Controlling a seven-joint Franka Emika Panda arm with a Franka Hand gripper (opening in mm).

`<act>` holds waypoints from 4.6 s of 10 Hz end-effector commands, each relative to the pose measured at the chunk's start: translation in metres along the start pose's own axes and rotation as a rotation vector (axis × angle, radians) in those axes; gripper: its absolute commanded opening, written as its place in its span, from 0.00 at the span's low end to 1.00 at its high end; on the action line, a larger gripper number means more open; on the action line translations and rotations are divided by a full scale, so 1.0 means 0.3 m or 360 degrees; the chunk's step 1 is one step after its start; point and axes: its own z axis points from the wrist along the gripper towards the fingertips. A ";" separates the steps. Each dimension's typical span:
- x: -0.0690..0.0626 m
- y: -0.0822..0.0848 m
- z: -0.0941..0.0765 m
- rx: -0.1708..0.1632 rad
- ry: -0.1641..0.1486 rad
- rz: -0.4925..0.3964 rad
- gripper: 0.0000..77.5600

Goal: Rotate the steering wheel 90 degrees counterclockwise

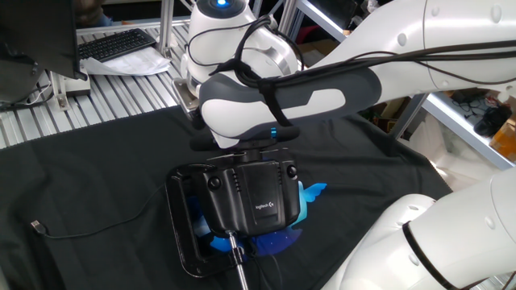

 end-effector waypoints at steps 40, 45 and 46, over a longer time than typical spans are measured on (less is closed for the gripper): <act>-0.094 -0.106 -0.049 0.0313 0.0184 -0.1472 1.00; -0.095 -0.105 -0.047 0.0316 0.0127 -0.1449 1.00; -0.095 -0.104 -0.047 0.0315 0.0126 -0.1433 1.00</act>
